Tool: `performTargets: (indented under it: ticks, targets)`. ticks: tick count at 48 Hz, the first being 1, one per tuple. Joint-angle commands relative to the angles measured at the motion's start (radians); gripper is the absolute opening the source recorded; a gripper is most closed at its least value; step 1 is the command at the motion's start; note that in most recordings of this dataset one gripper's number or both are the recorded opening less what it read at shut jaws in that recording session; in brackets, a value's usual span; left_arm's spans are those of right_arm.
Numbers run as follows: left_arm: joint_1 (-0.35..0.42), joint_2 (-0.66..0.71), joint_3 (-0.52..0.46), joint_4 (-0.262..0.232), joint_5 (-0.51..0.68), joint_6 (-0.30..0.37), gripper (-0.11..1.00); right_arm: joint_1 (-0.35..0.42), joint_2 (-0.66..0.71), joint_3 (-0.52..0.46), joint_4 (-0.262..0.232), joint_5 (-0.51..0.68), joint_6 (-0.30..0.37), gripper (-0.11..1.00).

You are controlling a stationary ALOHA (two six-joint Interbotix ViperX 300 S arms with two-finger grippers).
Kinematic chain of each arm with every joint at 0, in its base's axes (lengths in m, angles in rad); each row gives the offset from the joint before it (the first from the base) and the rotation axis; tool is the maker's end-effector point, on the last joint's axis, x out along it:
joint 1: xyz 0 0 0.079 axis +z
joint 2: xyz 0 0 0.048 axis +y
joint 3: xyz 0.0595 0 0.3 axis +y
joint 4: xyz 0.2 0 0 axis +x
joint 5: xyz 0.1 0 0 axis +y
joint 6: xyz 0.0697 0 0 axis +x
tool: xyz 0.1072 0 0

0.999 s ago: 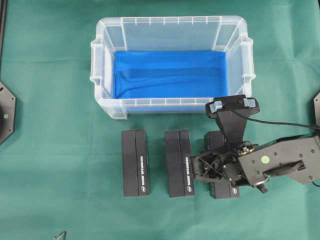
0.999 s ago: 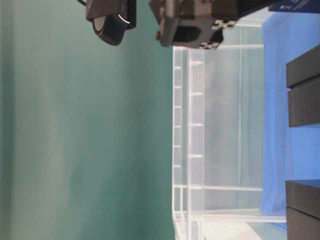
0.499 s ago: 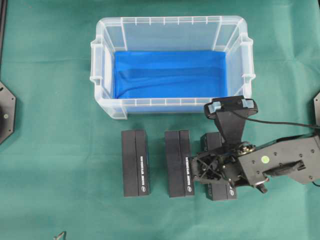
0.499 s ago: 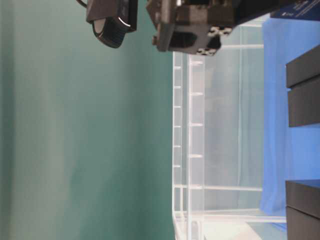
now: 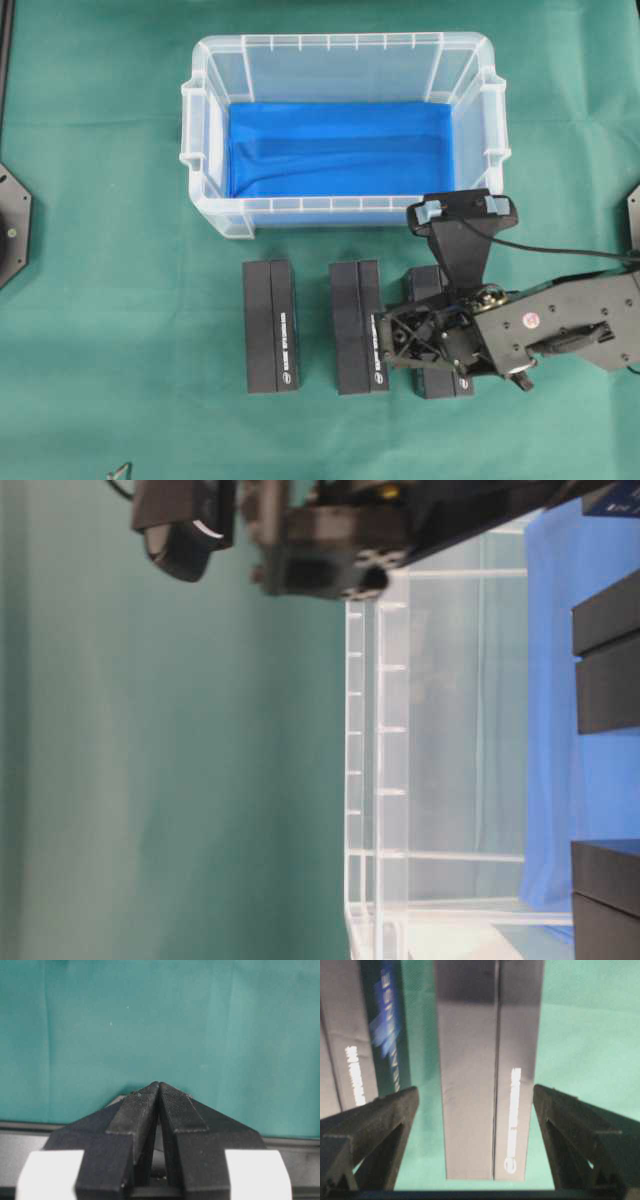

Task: Take the box out of the case with the right arm.
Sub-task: 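Carry the box toward the viewer and lower it right of the others, then open the right gripper and release the box on the table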

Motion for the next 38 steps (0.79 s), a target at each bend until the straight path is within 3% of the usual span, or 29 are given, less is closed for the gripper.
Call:
performTargets:
  ticks: [1, 21, 38]
  targets:
    - [0.002, 0.005, -0.012, 0.000, -0.003, 0.002, 0.00, -0.005, -0.048, -0.055, -0.003, 0.044, -0.002, 0.88]
    - [0.002, 0.005, -0.014, 0.000, -0.003, 0.000, 0.00, -0.021, -0.110, -0.279, -0.038, 0.365, -0.064, 0.88]
    - [0.002, 0.005, -0.014, 0.002, -0.003, 0.000, 0.00, -0.029, -0.123, -0.276, -0.035, 0.383, -0.084, 0.88]
